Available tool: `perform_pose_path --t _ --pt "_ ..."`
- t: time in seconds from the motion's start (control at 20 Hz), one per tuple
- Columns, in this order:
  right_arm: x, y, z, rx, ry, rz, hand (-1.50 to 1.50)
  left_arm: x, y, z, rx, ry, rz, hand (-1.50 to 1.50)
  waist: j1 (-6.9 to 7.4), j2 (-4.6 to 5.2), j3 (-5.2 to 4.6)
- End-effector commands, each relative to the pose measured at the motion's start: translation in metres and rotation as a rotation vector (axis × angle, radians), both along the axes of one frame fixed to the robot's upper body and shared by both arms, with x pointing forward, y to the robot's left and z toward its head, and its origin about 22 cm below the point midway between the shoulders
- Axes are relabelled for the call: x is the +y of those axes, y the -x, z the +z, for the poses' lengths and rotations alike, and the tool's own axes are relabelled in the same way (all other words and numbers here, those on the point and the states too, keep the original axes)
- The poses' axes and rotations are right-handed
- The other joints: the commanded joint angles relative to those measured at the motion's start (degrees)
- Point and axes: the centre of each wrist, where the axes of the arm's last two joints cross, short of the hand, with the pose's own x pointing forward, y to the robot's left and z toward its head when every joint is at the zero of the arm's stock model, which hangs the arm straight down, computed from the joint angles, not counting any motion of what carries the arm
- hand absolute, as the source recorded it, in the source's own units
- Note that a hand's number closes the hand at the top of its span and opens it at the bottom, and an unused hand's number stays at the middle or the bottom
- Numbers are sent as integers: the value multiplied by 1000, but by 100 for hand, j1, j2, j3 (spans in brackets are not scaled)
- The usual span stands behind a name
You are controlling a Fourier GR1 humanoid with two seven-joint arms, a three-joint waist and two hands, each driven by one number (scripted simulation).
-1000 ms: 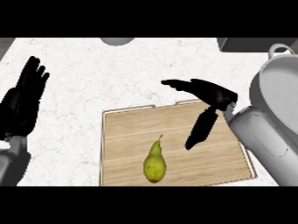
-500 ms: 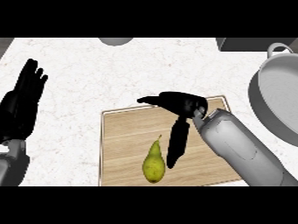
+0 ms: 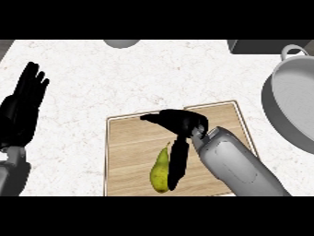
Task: Pick the pear from the tray and place it in the pot
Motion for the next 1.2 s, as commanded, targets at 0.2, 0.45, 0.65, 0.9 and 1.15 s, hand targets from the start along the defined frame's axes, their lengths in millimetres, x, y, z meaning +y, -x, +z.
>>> perform_pose_path --t 0.2,0.45,0.65,0.9,1.15 --pt "-6 27 -27 -12 66 5 -150 -23 -5 5 2 -9 23 0 -38 -7 2" --pt "3 19 -44 -25 56 -4 -150 -8 5 1 -8 0 -1 0 1 3 1" --pt "-2 19 -60 -14 87 0 -150 -1 4 13 2 -1 9 0 4 3 1" --pt "-9 27 -77 10 116 2 -150 6 16 10 1 2 8 0 9 0 1" --pt "4 28 -87 -30 74 123 150 -15 7 -8 -7 5 -7 0 30 16 3"
